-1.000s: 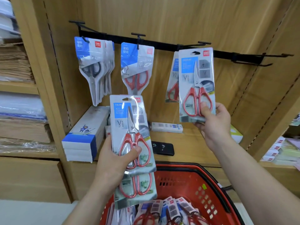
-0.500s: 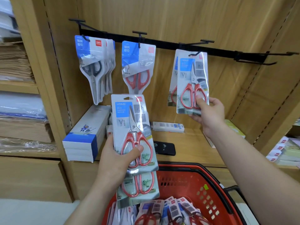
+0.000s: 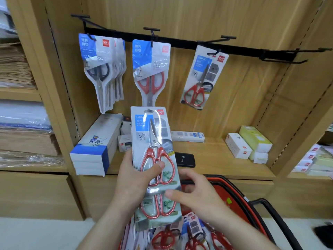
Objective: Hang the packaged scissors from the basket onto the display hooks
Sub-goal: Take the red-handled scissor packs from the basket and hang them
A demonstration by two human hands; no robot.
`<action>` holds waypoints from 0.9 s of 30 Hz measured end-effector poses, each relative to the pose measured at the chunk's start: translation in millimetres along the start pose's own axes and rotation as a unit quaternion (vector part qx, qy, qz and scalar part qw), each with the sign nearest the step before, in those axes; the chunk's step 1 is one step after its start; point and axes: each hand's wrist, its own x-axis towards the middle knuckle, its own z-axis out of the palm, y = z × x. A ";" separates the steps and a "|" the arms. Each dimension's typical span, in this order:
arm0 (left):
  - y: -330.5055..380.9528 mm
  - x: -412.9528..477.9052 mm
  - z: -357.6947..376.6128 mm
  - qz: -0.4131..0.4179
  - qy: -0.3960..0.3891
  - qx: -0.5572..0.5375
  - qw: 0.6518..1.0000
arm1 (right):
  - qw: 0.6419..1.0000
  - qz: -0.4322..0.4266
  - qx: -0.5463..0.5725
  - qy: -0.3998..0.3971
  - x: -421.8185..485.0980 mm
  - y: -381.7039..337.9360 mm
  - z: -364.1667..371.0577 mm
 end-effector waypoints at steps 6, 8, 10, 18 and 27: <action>-5.7 -2.3 3.4 -0.006 0.000 0.001 1.000 | 0.993 -0.012 0.004 0.113 -6.0 4.3 14.1; -8.2 -1.1 3.2 -0.009 -0.004 -0.005 1.000 | 0.992 -0.010 0.006 0.126 -7.2 7.8 14.9; -8.9 -0.1 2.6 -0.015 -0.003 -0.012 1.000 | 0.991 -0.002 0.027 0.132 -8.4 9.7 15.4; -15.3 5.2 -3.9 -0.008 -0.004 0.014 1.000 | 0.989 0.014 0.122 0.085 -4.9 6.1 12.1; -15.4 1.6 1.9 -0.052 0.001 -0.016 0.999 | 0.984 0.015 0.139 0.112 5.2 4.4 13.4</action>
